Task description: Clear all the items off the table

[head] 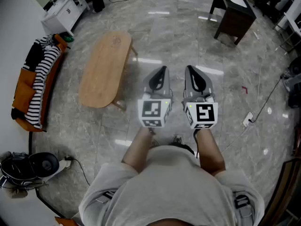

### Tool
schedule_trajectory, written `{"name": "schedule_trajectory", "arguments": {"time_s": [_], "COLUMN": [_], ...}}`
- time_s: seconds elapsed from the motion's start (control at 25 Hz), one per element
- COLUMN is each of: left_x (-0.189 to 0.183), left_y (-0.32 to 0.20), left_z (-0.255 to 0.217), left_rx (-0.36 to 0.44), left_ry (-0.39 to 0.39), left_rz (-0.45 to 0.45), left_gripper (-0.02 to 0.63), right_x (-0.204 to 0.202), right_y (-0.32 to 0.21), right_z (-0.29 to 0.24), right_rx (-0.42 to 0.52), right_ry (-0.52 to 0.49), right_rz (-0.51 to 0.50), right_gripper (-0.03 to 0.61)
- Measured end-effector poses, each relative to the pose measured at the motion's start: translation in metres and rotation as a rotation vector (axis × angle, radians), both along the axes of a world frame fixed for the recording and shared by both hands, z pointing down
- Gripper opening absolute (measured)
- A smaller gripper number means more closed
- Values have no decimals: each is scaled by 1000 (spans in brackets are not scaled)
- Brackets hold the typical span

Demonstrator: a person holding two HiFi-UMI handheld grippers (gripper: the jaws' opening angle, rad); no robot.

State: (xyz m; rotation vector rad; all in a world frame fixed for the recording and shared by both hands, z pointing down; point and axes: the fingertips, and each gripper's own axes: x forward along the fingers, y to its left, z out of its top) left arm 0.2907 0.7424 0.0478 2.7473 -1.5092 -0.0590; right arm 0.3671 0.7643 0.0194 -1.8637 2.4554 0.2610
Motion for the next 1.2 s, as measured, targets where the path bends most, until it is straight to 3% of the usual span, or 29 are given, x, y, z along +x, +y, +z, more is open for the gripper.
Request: {"name": "schedule_trajectory", "arguments": {"time_s": [0.36, 0.72, 0.96, 1.2], "left_x": [24, 37, 19, -7], "left_y": [-1, -15, -36, -83], "left_z": [23, 29, 44, 53], "left_rx": [-4, -35, -78, -83], "left_ry": [-33, -45, -55, -41], "left_rz": [-7, -88, -157, -186], "left_gripper": [21, 20, 21, 21], "right_x": [22, 34, 32, 3], "right_y": [-6, -26, -51, -98], "right_z": [21, 25, 42, 51], "right_rx": [-2, -17, -70, -83], "right_ry": [-31, -20, -45, -46], "right_rz": [-18, -97, -140, -190], "right_gripper": [6, 6, 6, 7]}}
